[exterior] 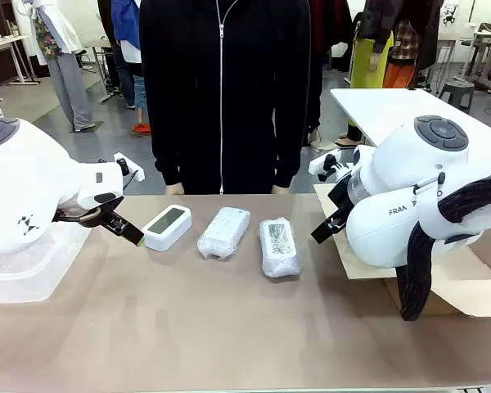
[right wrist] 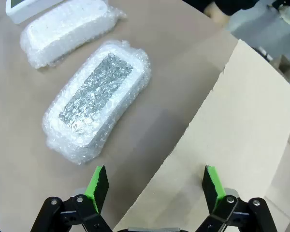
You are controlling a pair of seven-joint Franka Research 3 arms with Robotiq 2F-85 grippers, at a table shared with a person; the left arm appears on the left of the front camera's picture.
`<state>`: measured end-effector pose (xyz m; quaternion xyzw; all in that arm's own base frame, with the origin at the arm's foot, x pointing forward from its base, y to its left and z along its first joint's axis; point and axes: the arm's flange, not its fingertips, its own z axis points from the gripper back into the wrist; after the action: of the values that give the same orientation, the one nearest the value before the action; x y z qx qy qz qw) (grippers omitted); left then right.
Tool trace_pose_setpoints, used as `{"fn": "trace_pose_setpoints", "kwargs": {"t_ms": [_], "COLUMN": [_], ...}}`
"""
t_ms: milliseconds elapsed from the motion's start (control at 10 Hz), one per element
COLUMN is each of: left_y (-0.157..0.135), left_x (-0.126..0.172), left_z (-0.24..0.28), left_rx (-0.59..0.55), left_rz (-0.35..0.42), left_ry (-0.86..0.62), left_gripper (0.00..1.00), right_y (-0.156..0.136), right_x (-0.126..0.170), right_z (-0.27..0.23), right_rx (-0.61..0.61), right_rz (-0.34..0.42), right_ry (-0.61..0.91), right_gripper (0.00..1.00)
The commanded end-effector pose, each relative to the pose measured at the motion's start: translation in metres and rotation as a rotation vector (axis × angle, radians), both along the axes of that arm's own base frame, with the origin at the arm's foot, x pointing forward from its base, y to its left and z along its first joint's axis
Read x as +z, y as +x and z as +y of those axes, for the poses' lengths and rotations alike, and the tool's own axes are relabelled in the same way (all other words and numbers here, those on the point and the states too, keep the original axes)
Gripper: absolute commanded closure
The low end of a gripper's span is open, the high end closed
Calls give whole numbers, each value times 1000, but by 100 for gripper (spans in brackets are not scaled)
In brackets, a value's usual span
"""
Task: Separate and place wrapped and unwrapped clocks.
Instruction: Pick up the Digital clock indicated by the person.
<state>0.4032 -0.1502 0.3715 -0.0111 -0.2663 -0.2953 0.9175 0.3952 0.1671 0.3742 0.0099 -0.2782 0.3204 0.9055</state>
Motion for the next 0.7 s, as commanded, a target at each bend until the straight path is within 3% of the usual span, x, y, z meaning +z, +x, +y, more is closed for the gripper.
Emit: {"fn": "trace_pose_setpoints", "kwargs": {"t_ms": [0,600], "left_y": [0,0], "left_x": [0,0], "left_z": [0,0], "left_rx": [0,0], "left_rz": [0,0], "left_ry": [0,0], "left_gripper": [0,0], "right_y": [0,0], "right_x": [0,0], "right_z": [0,0], "right_rx": [0,0], "right_rz": [0,0], "right_ry": [0,0], "right_gripper": [0,0]}}
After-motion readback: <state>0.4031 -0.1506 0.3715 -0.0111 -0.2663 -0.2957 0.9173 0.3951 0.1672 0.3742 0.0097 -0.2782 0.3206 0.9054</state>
